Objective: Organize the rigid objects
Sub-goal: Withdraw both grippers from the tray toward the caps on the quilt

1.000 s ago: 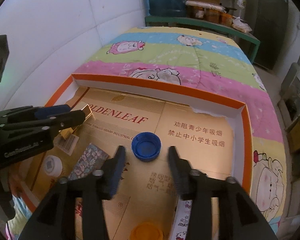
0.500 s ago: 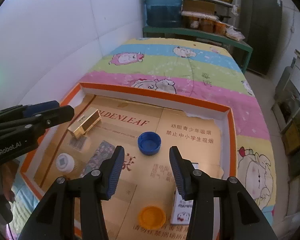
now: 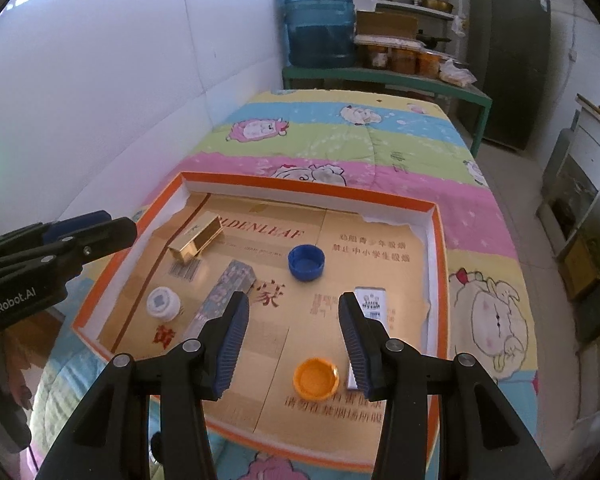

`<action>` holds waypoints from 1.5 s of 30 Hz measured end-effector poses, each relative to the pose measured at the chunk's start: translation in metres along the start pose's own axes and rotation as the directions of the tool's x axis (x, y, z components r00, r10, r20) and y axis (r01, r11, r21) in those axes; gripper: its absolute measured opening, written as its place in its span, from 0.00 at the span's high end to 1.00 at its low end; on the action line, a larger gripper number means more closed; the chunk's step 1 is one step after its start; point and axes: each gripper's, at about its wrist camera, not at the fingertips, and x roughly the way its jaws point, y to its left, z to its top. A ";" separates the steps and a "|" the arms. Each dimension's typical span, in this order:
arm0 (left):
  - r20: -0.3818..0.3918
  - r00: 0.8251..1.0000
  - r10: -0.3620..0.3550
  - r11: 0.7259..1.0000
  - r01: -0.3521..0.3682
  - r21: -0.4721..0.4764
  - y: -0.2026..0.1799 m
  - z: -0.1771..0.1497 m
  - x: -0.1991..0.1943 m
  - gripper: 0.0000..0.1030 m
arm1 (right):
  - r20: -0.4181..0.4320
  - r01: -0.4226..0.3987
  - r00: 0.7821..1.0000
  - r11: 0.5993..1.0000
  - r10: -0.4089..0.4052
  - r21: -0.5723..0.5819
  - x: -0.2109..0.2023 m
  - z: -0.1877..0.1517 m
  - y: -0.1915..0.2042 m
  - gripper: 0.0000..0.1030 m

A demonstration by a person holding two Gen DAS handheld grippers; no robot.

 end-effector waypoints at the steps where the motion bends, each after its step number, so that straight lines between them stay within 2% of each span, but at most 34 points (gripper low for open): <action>1: 0.001 1.000 -0.001 1.000 0.001 0.001 -0.001 -0.003 -0.003 0.59 | 0.001 -0.001 1.000 1.000 0.001 0.002 -0.004 -0.003 0.001 0.53; 8: 0.024 1.000 0.010 1.000 -0.011 0.017 -0.009 -0.019 -0.024 0.58 | 0.004 -0.003 1.000 1.000 0.003 0.018 -0.020 -0.019 0.006 0.53; 10: 0.031 0.999 0.015 1.000 -0.016 0.024 -0.012 -0.023 -0.030 0.54 | 0.004 -0.005 1.000 1.000 0.005 0.025 -0.026 -0.025 0.007 0.53; 12: 0.040 0.999 0.021 0.999 -0.022 0.029 -0.014 -0.028 -0.036 0.45 | 0.004 -0.007 1.000 0.999 0.007 0.031 -0.030 -0.030 0.007 0.53; 13: 0.044 0.999 0.022 0.999 -0.024 0.031 -0.015 -0.030 -0.039 0.45 | 0.005 -0.008 1.000 0.999 0.008 0.035 -0.033 -0.033 0.008 0.53; 26: 0.067 0.997 0.034 0.999 -0.036 0.036 -0.024 -0.057 -0.074 0.44 | 0.049 0.019 0.999 0.999 -0.020 0.027 -0.073 -0.066 0.032 0.53; 45: 0.080 0.997 -0.002 0.999 -0.001 0.042 -0.032 -0.105 -0.113 0.44 | 0.055 0.018 0.998 0.999 -0.020 0.038 -0.109 -0.112 0.051 0.53</action>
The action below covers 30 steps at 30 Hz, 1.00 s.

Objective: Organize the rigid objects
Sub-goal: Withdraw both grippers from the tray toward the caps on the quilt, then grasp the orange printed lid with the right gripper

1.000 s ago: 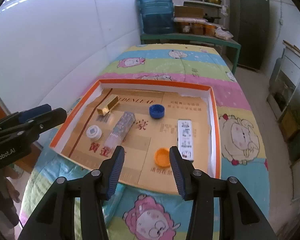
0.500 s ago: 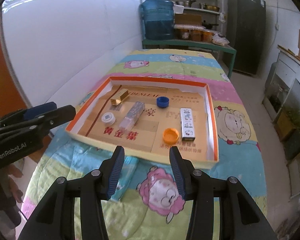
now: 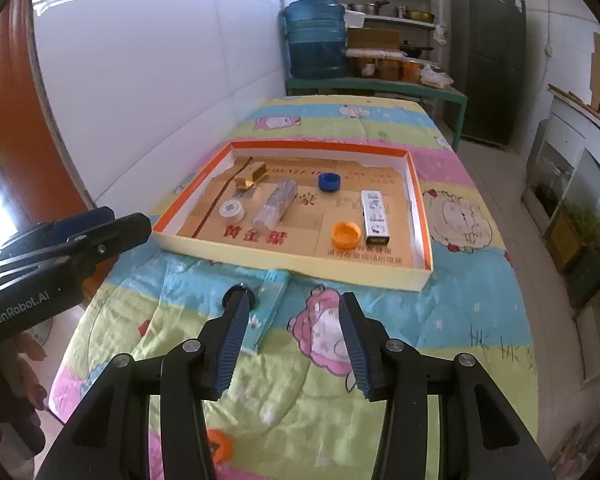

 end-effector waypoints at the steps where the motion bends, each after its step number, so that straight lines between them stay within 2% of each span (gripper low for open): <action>1: 0.001 1.000 -0.002 1.000 0.002 -0.002 -0.001 -0.003 -0.002 0.44 | -0.002 0.000 1.000 1.000 0.000 0.000 -0.001 -0.002 0.001 0.53; 9: 0.010 1.000 -0.012 1.000 0.013 -0.024 0.000 -0.022 -0.013 0.44 | -0.021 -0.018 1.000 1.000 0.018 -0.003 -0.006 -0.026 0.009 0.53; 20: -0.005 1.000 -0.023 0.999 0.023 -0.049 0.007 -0.046 -0.016 0.44 | -0.090 -0.090 0.992 0.994 0.085 -0.056 0.004 -0.073 0.036 0.53; 30: -0.013 1.000 -0.022 0.997 0.021 -0.068 0.016 -0.057 -0.019 0.44 | -0.140 -0.098 0.987 0.988 0.082 -0.117 0.016 -0.093 0.057 0.53</action>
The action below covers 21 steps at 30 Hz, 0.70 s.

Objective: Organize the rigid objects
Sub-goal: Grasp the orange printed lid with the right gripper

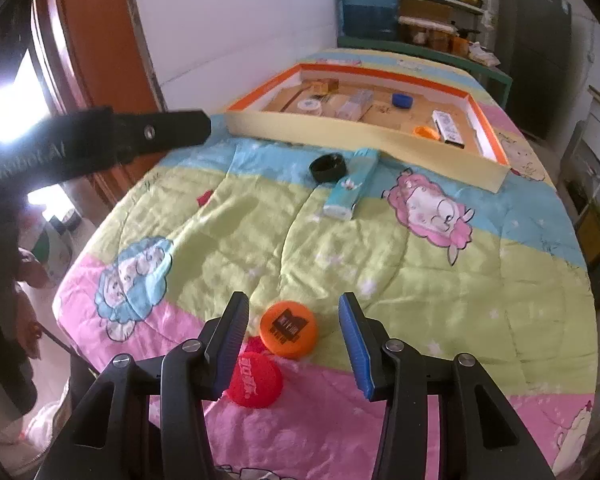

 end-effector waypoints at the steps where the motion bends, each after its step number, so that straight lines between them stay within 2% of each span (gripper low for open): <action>1: -0.001 1.000 -0.001 1.000 0.001 -0.001 0.001 -0.001 0.000 0.44 | -0.008 0.004 1.000 1.000 -0.004 -0.008 0.002 -0.001 0.001 0.53; 3: -0.003 1.000 -0.004 1.000 0.004 0.001 0.001 -0.002 0.000 0.44 | -0.011 0.020 1.000 1.000 -0.020 -0.021 0.004 -0.003 0.004 0.54; 4: -0.005 1.000 -0.006 1.000 0.006 0.002 0.001 -0.003 0.000 0.44 | -0.007 0.028 1.000 0.999 -0.029 -0.026 0.004 -0.004 0.004 0.58; 5: -0.006 1.000 -0.009 1.000 0.009 0.003 0.001 -0.004 0.000 0.44 | -0.005 0.035 0.999 0.999 -0.035 -0.031 0.004 -0.004 0.005 0.70; 10: -0.011 0.999 -0.041 0.999 0.041 0.025 -0.006 -0.011 -0.001 0.44 | 0.005 0.030 1.000 0.999 -0.030 -0.011 0.000 -0.004 -0.003 0.70; 12: -0.012 0.997 -0.076 0.996 0.077 0.047 -0.012 -0.017 -0.002 0.44 | 0.021 0.042 0.999 0.999 -0.042 0.011 -0.004 -0.003 -0.009 0.70; 15: -0.011 0.990 -0.139 0.983 0.140 0.119 -0.030 -0.033 -0.008 0.44 | 0.051 0.079 0.995 0.995 -0.082 0.058 -0.013 -0.002 -0.027 0.70; 21: -0.050 0.975 -0.216 0.947 0.221 0.231 -0.062 -0.069 -0.010 0.44 | 0.061 0.139 0.987 0.978 -0.150 0.158 -0.029 -0.004 -0.066 0.70</action>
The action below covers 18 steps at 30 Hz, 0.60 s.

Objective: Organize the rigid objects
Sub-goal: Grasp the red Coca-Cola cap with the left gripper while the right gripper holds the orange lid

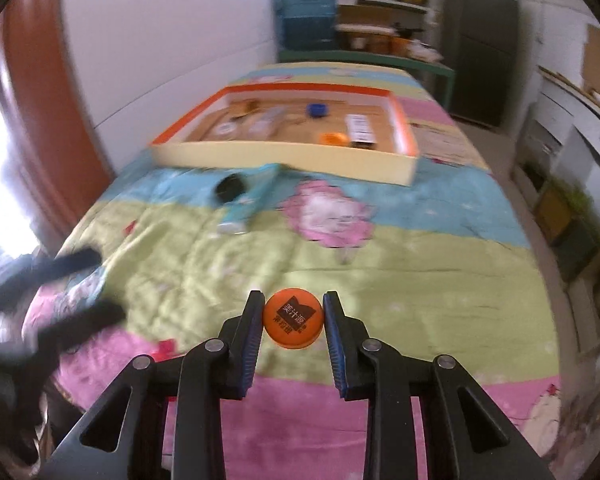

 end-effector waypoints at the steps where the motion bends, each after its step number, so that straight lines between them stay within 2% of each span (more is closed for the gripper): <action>1: -0.006 1.000 -0.001 1.000 0.001 0.021 -0.006 -0.004 0.002 0.44 | 0.002 0.004 1.000 1.000 -0.005 0.008 -0.001 0.000 -0.003 0.70; 4: -0.034 0.999 0.019 0.998 -0.017 0.055 -0.015 -0.013 0.012 0.44 | 0.007 0.010 1.000 1.000 -0.010 0.020 -0.003 0.000 -0.008 0.70; 11: -0.080 0.996 0.035 0.999 -0.032 0.040 -0.009 -0.023 0.028 0.44 | 0.003 0.001 1.000 1.000 -0.001 0.018 -0.001 -0.005 -0.005 0.70; 18: -0.064 0.995 0.079 0.994 -0.075 0.074 -0.014 -0.028 0.026 0.46 | -0.010 -0.010 1.000 1.000 0.011 0.017 0.003 -0.007 -0.002 0.70</action>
